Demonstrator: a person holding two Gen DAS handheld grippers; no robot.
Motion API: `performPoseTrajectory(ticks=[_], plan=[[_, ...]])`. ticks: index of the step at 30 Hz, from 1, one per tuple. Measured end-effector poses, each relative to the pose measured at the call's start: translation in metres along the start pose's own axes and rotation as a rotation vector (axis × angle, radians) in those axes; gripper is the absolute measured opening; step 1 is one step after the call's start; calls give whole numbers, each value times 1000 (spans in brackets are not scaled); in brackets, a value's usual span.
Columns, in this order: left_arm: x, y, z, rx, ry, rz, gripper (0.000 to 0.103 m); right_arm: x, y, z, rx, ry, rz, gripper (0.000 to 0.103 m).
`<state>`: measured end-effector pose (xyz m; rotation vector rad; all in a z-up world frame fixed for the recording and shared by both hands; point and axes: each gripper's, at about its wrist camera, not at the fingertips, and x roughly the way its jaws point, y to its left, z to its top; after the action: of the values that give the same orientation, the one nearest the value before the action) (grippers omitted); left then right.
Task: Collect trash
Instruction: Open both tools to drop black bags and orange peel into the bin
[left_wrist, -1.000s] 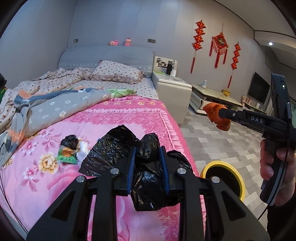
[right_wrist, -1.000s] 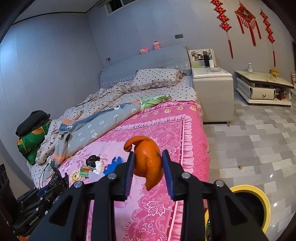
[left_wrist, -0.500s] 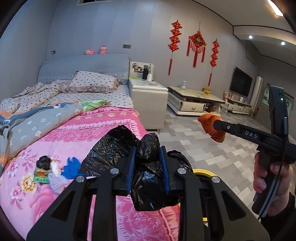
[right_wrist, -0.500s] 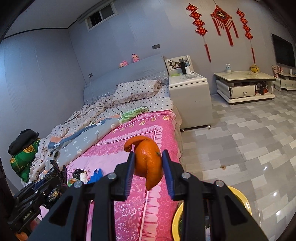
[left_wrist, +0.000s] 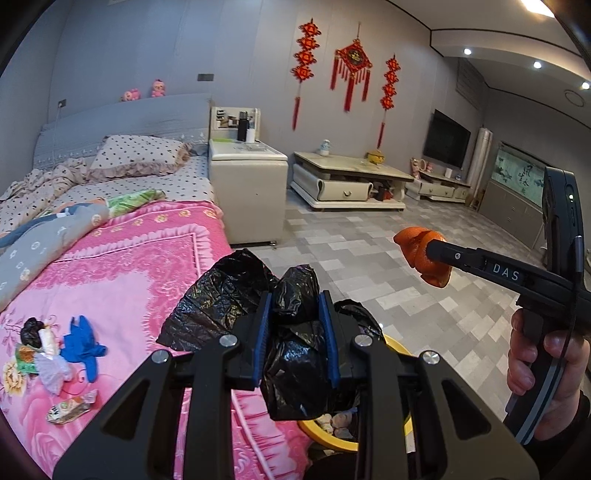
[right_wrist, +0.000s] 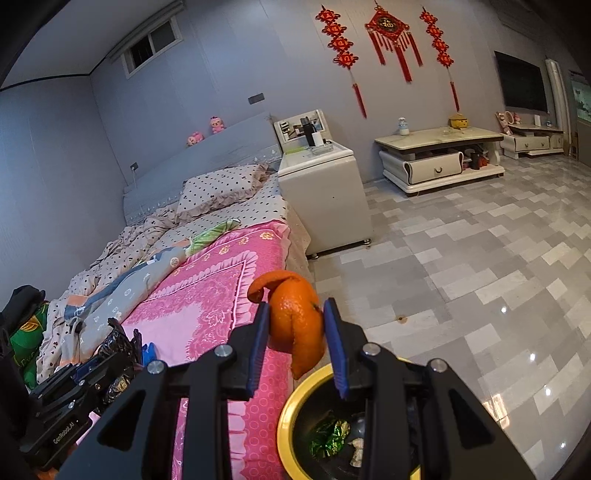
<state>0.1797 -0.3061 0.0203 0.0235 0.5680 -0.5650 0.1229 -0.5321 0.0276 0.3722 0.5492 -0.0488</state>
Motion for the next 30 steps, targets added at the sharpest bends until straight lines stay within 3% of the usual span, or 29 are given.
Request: performPoseTrajectory(ticks=[12,25,30], plan=[[80,-28,-29,1,119,-65,24,22,-55,-29,89,75,-60,28],[152,-21,-80,-16,280,-67,24,84,-90,-75,169,240,-97,29],[163,-18,-89,-29,317,-65,25,95,-96,-81,183,263,-120,29]])
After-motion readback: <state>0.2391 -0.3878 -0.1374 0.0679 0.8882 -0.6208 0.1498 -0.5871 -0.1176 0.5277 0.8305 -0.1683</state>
